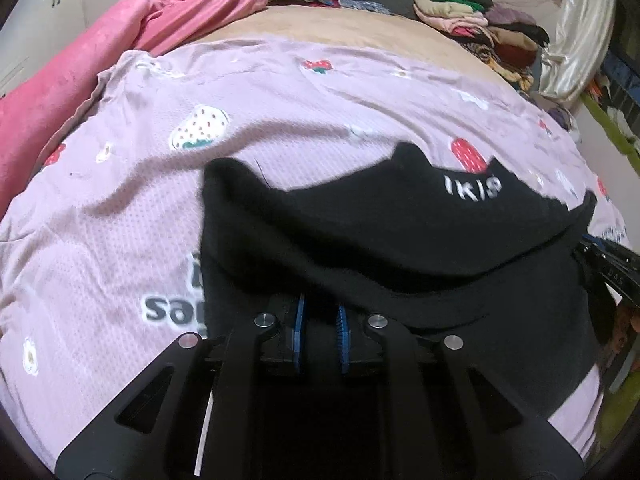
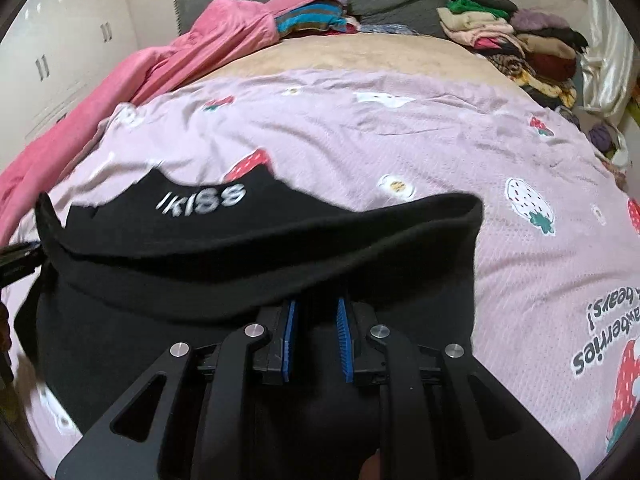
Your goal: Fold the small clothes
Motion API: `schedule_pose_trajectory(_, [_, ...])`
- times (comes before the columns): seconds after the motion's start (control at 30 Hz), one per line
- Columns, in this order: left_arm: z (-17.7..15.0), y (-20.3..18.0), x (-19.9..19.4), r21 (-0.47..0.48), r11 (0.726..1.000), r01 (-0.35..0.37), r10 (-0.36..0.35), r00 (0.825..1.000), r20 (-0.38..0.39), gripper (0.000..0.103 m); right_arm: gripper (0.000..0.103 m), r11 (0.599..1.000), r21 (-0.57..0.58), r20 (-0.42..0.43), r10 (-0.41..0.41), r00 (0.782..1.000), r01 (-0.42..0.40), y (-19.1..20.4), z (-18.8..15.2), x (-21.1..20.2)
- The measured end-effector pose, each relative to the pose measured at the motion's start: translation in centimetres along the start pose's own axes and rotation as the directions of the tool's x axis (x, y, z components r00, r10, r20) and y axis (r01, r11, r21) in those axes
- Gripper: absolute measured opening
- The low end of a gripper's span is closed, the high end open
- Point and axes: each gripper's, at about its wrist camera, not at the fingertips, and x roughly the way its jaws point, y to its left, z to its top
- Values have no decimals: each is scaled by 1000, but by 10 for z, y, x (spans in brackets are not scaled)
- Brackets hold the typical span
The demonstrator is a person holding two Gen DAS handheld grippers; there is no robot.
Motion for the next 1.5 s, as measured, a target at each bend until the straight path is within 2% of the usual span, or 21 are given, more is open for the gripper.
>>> schedule_pose_trajectory(0.17, [18,18,-4,-50,999,-19,21,999,43,7,17,999,34,35,-28,999,26,-16,15,-2])
schedule_pose_trajectory(0.23, [24,29,-6,-80,997,-25,30,998,53,11,19,998,53,53,-47,997,44,-27,21,-6])
schedule_pose_trajectory(0.3, [28,38,-7,-100,995,-24,30,998,56,28,25,996,65,59,-58,997,54,-35,23,-9])
schedule_pose_trajectory(0.33, [28,40,-7,-104,994,-25,30,998,53,33,27,995,71,62,-70,996,65,-40,24,-12])
schedule_pose_trajectory(0.4, [29,46,-4,-111,994,-17,22,999,49,36,43,996,68,49,-66,997,63,-46,23,-11])
schedule_pose_trajectory(0.43, [29,48,-1,-115,993,-13,18,999,44,41,49,997,57,35,-61,998,59,-47,23,-10])
schedule_pose_trajectory(0.53, [27,50,9,-129,992,13,-11,1000,19,42,49,997,41,8,-71,997,71,-49,21,-2])
schedule_pose_trajectory(0.57, [27,48,11,-122,992,13,-11,1000,20,40,47,997,44,2,-66,998,66,-50,21,1])
schedule_pose_trajectory(0.63, [28,44,12,-106,994,14,-11,1000,28,16,27,997,38,-9,-66,998,67,-50,20,5])
schedule_pose_trajectory(0.67, [28,43,12,-102,995,9,-6,999,32,10,12,997,33,-10,-64,998,64,-49,19,6])
schedule_pose_trajectory(0.7, [28,42,10,-97,995,4,0,999,41,8,10,998,37,-5,-52,999,52,-50,18,5])
schedule_pose_trajectory(0.83, [30,40,-7,-75,997,15,-8,995,98,5,9,997,80,41,-4,999,1,-57,19,-12])
schedule_pose_trajectory(0.97, [32,46,-27,-101,993,59,-43,987,157,5,9,983,167,113,56,992,-74,-72,26,-34])
schedule_pose_trajectory(1.1, [37,51,-37,-119,990,73,-48,979,199,4,9,971,220,143,65,988,-96,-85,32,-38])
schedule_pose_trajectory(1.3, [38,52,-17,-104,993,48,-31,986,162,4,9,973,225,108,29,994,-52,-83,28,-22])
schedule_pose_trajectory(1.5, [29,60,-5,-130,991,44,-27,991,129,4,9,976,218,94,0,996,-20,-80,24,-15])
